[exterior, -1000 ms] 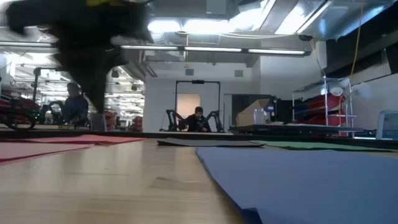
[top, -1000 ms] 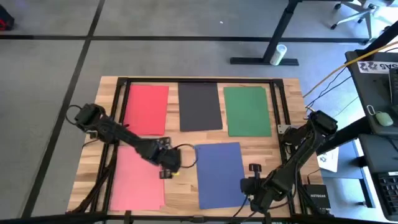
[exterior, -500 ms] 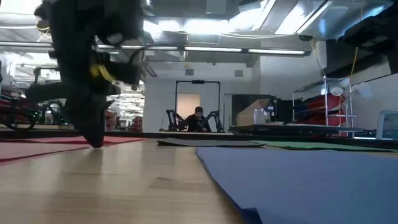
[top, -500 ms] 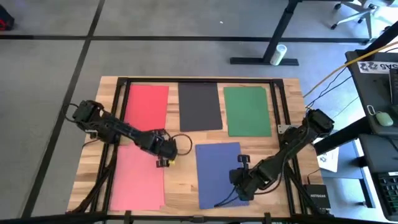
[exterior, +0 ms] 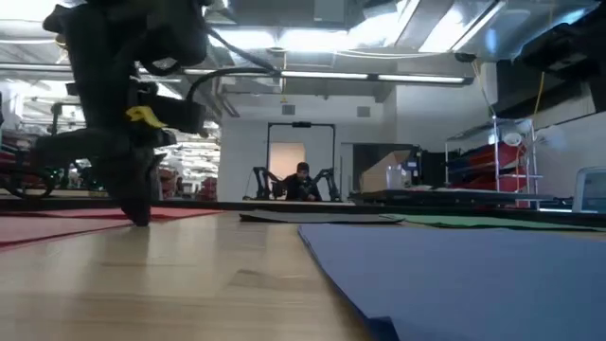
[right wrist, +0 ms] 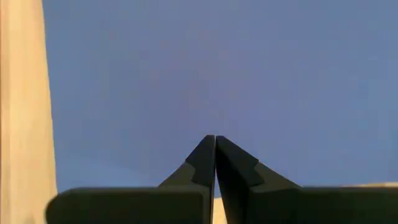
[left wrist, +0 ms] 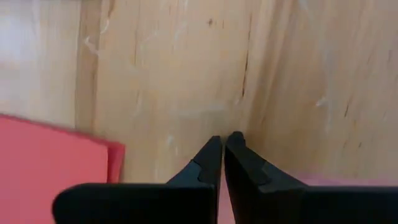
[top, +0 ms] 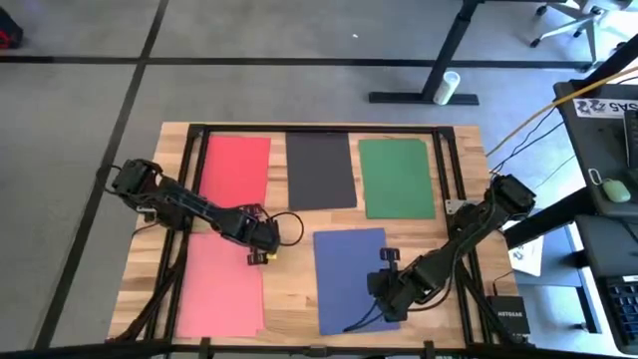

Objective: Organize paper
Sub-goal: Stack the left blue paper on the stacked blue paper, then adjust the stacked pink papers

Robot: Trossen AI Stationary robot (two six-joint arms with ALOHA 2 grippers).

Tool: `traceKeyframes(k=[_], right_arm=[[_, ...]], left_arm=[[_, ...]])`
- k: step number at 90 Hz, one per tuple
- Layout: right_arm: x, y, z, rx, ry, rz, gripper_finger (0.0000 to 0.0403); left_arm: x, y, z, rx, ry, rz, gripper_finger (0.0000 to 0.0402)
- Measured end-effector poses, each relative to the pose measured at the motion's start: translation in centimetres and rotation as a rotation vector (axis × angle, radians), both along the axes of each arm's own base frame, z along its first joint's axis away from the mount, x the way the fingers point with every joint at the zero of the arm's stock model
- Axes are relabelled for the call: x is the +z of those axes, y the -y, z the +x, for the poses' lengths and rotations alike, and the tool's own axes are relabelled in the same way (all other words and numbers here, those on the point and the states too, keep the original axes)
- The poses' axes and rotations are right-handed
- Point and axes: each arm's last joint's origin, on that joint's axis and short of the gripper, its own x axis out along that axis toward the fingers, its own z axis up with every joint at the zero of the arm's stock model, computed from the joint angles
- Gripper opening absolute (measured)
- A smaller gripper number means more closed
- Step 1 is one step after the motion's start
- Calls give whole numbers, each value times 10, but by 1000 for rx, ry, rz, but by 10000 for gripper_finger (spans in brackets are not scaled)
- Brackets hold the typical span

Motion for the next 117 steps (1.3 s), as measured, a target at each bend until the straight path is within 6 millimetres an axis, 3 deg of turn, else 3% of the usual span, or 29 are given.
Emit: traceKeyframes(k=[35, 74, 99, 117], right_arm=[[0, 0, 0, -1, 2, 2, 0], [0, 0, 0, -1, 1, 1, 0], [0, 0, 0, -2, 0, 1, 0], [0, 0, 0, -2, 1, 1, 0]], left_arm=[[4, -2, -8, 37, -42, 14, 0], [27, 16, 10, -25, 64, -22, 0], [37, 67, 19, -225, 223, -323, 0], [20, 98, 12, -264, 192, -362, 0]])
